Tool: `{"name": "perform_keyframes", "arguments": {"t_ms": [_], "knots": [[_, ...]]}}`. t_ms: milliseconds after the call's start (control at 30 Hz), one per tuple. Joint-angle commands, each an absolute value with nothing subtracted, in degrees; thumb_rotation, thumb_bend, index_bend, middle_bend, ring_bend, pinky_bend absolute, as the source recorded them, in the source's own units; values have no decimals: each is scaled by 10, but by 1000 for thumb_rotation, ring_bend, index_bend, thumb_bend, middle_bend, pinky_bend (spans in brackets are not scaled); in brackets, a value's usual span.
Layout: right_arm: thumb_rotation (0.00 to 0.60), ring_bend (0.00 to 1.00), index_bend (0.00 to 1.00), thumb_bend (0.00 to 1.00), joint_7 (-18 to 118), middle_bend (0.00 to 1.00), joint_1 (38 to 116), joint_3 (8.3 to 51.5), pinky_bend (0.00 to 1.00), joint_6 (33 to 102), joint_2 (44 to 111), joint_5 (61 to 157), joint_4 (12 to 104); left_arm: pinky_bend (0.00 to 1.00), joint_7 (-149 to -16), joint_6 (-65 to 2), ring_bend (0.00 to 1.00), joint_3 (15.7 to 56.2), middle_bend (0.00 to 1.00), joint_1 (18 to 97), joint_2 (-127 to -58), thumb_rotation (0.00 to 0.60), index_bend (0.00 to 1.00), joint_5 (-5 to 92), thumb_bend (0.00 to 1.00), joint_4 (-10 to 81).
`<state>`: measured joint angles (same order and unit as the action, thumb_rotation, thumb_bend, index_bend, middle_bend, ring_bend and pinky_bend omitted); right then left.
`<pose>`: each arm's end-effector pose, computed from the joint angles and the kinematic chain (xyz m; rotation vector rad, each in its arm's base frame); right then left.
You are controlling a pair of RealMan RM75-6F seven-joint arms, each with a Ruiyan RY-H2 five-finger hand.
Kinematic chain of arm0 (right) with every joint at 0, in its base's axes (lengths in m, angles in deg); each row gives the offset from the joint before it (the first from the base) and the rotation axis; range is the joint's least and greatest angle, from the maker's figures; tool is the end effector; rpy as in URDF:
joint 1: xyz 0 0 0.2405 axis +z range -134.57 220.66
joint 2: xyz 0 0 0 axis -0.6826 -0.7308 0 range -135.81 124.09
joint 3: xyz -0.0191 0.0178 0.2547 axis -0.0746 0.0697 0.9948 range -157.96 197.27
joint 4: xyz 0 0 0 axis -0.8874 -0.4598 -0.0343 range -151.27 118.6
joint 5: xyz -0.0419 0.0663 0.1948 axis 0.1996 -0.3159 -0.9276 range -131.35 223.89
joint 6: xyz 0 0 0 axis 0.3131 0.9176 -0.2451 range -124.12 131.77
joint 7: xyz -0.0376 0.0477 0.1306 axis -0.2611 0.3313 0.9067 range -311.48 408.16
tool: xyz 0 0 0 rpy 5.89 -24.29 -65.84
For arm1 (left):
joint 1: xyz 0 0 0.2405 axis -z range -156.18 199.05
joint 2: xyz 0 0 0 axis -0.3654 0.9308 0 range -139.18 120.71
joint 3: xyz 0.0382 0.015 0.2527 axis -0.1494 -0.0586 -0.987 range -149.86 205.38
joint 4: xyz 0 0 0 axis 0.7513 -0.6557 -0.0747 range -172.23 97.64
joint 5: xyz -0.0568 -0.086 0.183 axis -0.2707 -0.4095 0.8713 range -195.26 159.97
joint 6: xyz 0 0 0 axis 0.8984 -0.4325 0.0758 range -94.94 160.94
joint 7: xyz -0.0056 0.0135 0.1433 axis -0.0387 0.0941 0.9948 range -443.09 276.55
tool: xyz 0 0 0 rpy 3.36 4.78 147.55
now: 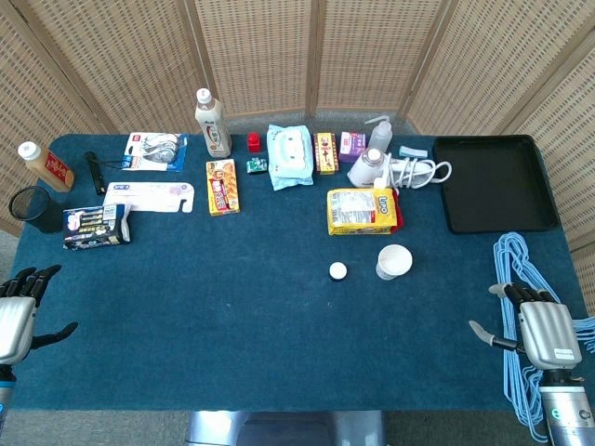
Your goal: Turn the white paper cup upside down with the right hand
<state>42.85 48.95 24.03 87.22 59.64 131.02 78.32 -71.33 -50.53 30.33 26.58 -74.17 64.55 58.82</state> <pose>-0.2994 -0.1912 0.1486 1.3964 -0.8823 0.8884 -0.3061 0.1800 0.1471 -1.4055 -0.8584 -0.7609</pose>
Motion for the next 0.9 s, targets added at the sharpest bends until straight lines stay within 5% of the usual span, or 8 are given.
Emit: {"name": "perform_keyframes", "arguments": {"t_ms": [33,633,900], "knots": [[229,435,335,261,429,401,491,240,375,869,600,1308,780,229,-711,-500,153,303,253,268,-743,422,143,642,141,588],[232,435,334,261,447,401,522,260,373,854,605,1323,796,229,-709,-506,153,305,253,271,-735,421,143,652,141,602],[232,654,291,215,458,513,591,299,482,791,623,1312,800,229,-708,-502,153,299,253,271,-737,419,143,653,141,600]]}}
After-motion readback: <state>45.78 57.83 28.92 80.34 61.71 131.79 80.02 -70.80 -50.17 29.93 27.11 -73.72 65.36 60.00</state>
